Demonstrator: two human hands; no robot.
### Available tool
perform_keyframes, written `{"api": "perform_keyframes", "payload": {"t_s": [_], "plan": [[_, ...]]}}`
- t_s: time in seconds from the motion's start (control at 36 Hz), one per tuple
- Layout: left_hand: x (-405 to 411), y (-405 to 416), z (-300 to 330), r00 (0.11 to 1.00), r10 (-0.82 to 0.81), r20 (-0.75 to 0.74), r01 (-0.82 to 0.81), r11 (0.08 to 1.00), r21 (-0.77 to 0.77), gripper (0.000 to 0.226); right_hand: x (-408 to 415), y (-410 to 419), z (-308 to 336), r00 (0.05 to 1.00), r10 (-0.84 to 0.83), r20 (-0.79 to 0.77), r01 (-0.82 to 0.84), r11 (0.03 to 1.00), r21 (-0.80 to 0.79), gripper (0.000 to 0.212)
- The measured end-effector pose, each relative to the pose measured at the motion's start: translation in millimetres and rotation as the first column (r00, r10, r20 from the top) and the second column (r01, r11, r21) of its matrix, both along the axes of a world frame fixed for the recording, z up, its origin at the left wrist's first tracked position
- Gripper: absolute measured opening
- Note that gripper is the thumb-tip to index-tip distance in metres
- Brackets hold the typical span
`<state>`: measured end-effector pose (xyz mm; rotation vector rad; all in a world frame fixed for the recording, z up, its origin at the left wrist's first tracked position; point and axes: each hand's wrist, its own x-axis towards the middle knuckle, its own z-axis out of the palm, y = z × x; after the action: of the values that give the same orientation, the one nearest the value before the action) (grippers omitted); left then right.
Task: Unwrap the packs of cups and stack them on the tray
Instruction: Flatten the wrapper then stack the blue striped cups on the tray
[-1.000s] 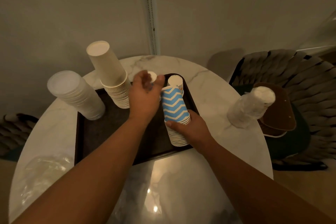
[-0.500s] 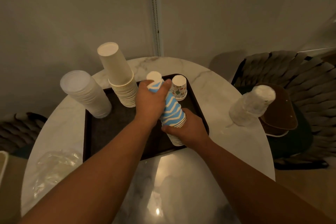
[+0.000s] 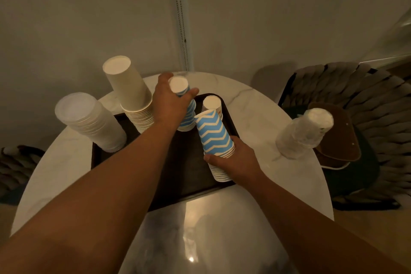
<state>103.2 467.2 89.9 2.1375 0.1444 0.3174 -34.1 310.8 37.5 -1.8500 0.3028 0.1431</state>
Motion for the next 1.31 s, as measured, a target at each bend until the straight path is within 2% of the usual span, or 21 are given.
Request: {"api": "perform_keyframes", "payload": {"t_s": [0.14, 0.22, 0.31, 0.36, 0.39, 0.42, 0.5, 0.56, 0.64, 0.72, 0.81, 0.92, 1.0, 1.06, 1.11, 1.31], "plan": [[-3.0, -0.8, -22.1, 0.991, -0.02, -0.131, 0.021, 1.0, 0.008, 0.079, 2.4, -5.1, -3.4, 1.0, 0.005, -0.017, -0.005, 1.0, 0.006, 0.053], [-10.5, 0.8, -22.9, 0.993, -0.003, -0.116, -0.001, 0.999, -0.039, 0.088, 4.5, -5.7, -5.9, 0.999, 0.01, -0.041, -0.009, 0.999, 0.037, 0.054], [-31.2, 0.2, -12.4, 0.998, 0.059, 0.026, -0.055, 0.99, -0.127, 0.066, 6.0, -3.9, -5.7, 0.996, 0.032, -0.078, -0.02, 0.989, 0.147, 0.053], [-48.7, -2.7, -5.4, 0.996, 0.032, 0.08, -0.007, 0.956, -0.293, 0.045, 5.8, -2.1, -3.0, 0.995, 0.063, -0.081, -0.042, 0.97, 0.238, 0.053], [-56.6, -4.3, -4.1, 0.999, -0.014, 0.047, 0.03, 0.926, -0.377, 0.042, 5.5, -1.0, -1.0, 0.993, 0.086, -0.081, -0.061, 0.961, 0.268, 0.054], [-62.8, -6.4, -4.0, 0.997, -0.076, -0.016, 0.061, 0.891, -0.45, 0.05, 5.2, 0.5, 0.9, 0.991, 0.109, -0.08, -0.081, 0.953, 0.293, 0.053], [-74.7, -10.3, -7.5, 0.935, -0.245, -0.256, 0.044, 0.797, -0.602, 0.087, 3.9, 5.9, 7.4, 0.981, 0.183, -0.068, -0.15, 0.931, 0.332, 0.044], [-79.5, -9.6, -8.5, 0.908, -0.285, -0.307, 0.015, 0.754, -0.657, 0.081, 2.6, 10.0, 11.0, 0.969, 0.237, -0.063, -0.208, 0.93, 0.302, 0.041], [-82.4, -9.9, -9.1, 0.916, -0.255, -0.311, 0.01, 0.788, -0.615, 0.064, 1.1, 16.4, 10.6, 0.966, 0.25, -0.063, -0.233, 0.95, 0.208, 0.046], [-85.6, -13.7, -8.3, 0.95, -0.153, -0.272, -0.018, 0.843, -0.538, 0.04, 2.3, 22.4, 7.6, 0.98, 0.196, -0.044, -0.194, 0.98, 0.037, 0.061], [-83.9, -16.9, -1.9, 0.976, -0.059, -0.208, -0.044, 0.887, -0.46, 0.04, 3.4, 26.0, 10.6, 0.99, 0.138, -0.03, -0.14, 0.986, -0.095, 0.064], [-55.6, -11.5, 26.9, 0.998, 0.011, -0.055, -0.034, 0.901, -0.432, 0.052, 2.6, 21.0, 13.8, 0.996, 0.082, -0.027, -0.084, 0.993, -0.079, 0.055], [-28.5, -2.7, 55.0, 0.981, 0.082, 0.174, -0.015, 0.935, -0.354, 0.047, 2.0, 16.3, 12.8, 0.996, 0.071, -0.045, -0.072, 0.997, -0.023, 0.056], [-13.9, 3.7, 64.0, 0.957, 0.093, 0.274, -0.009, 0.957, -0.291, 0.05, 2.4, 13.8, 11.3, 0.997, 0.062, -0.054, -0.062, 0.998, -0.007, 0.058], [-3.6, 6.8, 58.6, 0.961, 0.066, 0.267, 0.005, 0.966, -0.257, 0.052, 2.6, 11.2, 9.7, 0.997, 0.055, -0.051, -0.055, 0.998, -0.004, 0.058], [-0.2, 4.3, 4.8, 0.998, 0.021, 0.06, -0.014, 0.993, -0.12, 0.063, 5.6, 4.0, 0.6, 0.998, 0.044, -0.054, -0.045, 0.999, -0.008, 0.059]]}}
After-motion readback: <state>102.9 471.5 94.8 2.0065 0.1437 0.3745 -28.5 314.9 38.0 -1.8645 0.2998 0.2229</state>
